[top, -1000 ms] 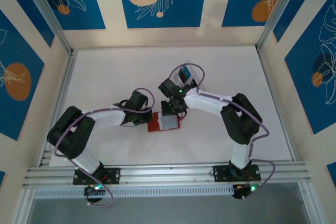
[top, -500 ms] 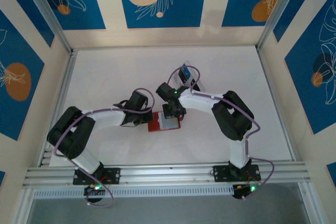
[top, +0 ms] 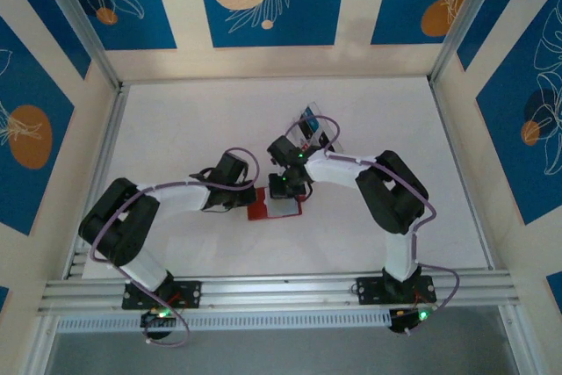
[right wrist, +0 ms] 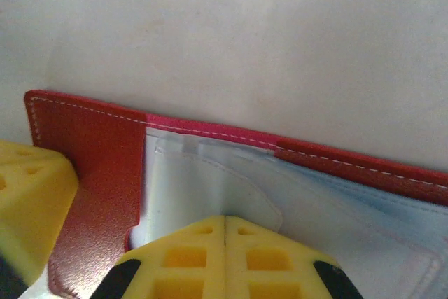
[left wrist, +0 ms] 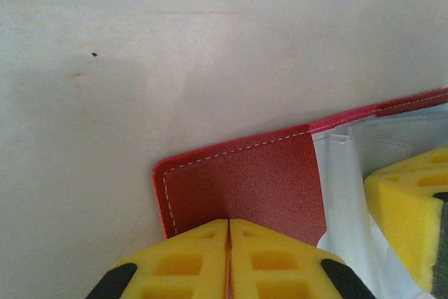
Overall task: Put the credit cards into the card holder
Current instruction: Flip over the card slot on the card holder.
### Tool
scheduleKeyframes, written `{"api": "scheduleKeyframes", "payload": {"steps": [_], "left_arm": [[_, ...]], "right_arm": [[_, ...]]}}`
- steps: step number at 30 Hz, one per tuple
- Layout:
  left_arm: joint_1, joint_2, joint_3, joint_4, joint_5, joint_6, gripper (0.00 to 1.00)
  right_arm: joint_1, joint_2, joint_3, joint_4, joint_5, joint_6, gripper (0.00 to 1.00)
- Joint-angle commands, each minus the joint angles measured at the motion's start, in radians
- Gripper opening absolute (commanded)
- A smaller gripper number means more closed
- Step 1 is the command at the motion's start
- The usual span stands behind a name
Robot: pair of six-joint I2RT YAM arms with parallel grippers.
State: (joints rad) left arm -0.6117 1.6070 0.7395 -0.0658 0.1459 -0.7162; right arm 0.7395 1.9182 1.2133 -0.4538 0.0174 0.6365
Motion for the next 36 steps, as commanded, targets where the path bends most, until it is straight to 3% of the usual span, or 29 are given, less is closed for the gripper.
{"api": "scheduleKeyframes", "payload": {"steps": [1,10,17,24,36], "left_arm": [[-0.008,0.006,-0.005,-0.009,0.029,0.042,0.17],[-0.056,-0.114,-0.013,-0.030,0.024,0.120,0.47],[-0.204,-0.088,0.032,-0.094,-0.082,0.141,0.54],[-0.262,-0.005,0.092,-0.132,-0.155,0.144,0.49],[-0.281,0.068,0.125,-0.174,-0.216,0.115,0.11]], "right_arm": [[-0.033,-0.015,-0.054,0.052,-0.157,0.038,0.06],[-0.080,0.003,-0.089,0.085,-0.187,0.069,0.08],[-0.088,0.022,-0.089,0.090,-0.193,0.074,0.08],[-0.089,0.020,-0.087,0.082,-0.195,0.071,0.09],[-0.085,-0.039,-0.058,0.017,-0.161,0.020,0.11]]}}
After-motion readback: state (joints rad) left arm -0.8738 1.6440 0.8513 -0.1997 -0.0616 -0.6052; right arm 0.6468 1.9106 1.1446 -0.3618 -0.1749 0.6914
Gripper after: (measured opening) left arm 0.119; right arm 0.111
